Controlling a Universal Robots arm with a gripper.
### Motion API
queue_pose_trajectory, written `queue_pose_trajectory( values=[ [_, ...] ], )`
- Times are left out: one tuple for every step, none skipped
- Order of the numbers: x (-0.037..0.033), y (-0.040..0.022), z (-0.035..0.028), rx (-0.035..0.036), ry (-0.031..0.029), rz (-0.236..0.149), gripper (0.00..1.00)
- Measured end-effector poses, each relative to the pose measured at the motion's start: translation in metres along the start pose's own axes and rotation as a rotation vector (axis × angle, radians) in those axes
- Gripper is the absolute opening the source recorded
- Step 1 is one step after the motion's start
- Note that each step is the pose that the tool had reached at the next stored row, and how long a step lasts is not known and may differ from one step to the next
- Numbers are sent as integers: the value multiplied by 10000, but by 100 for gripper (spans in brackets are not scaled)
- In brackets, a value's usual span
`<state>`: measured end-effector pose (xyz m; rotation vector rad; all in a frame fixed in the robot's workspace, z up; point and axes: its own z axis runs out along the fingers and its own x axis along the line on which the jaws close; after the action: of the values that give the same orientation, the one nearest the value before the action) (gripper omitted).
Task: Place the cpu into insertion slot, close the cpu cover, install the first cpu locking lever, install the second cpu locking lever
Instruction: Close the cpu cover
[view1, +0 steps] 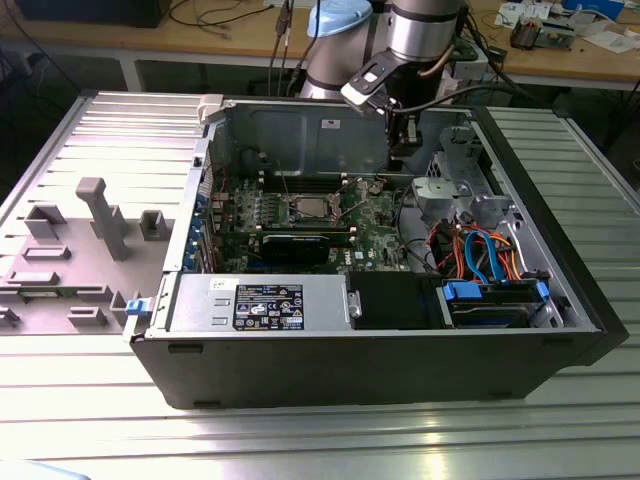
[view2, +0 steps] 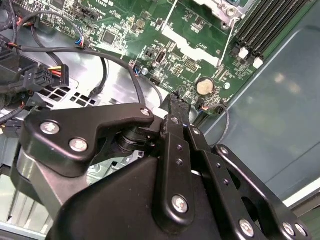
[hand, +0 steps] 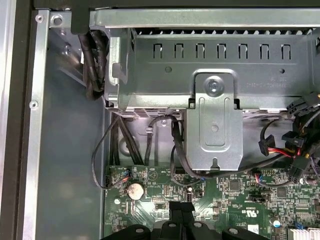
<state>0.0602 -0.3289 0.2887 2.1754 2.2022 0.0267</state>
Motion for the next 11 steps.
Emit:
queue_pose_trajectory(
  values=[
    [0,8,2,0,0,0,11],
    [0,19,4,0,0,0,11],
    [0,32,6,0,0,0,11],
    [0,51,11,0,0,1,11],
    [0,59,12,0,0,1,11],
    [0,67,14,-1,0,0,11],
    [0,77,16,-1,1,1,11],
    [0,84,17,0,1,0,11],
    [-1,93,19,0,0,0,11],
    [-1,101,20,0,-1,0,11],
    [-1,110,22,0,0,0,11]
  ],
)
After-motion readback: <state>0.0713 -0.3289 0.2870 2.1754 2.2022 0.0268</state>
